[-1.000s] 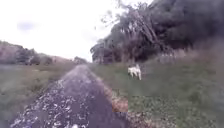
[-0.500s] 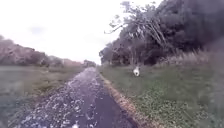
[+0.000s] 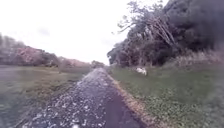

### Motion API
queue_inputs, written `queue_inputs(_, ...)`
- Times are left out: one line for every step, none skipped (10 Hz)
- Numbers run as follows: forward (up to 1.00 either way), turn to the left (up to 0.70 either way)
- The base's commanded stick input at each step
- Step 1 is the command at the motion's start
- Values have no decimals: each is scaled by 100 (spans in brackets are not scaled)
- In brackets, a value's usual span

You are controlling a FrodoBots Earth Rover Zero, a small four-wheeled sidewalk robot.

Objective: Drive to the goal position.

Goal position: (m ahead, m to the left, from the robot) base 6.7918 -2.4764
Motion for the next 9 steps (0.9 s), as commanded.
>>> queue_inputs(0, 23)
queue_inputs(3, 0)
queue_inputs(28, 0)
queue_inputs(53, 0)
queue_inputs(60, 0)
queue_inputs(60, 0)
queue_inputs(60, 0)
queue_inputs(60, 0)
queue_inputs(60, 0)
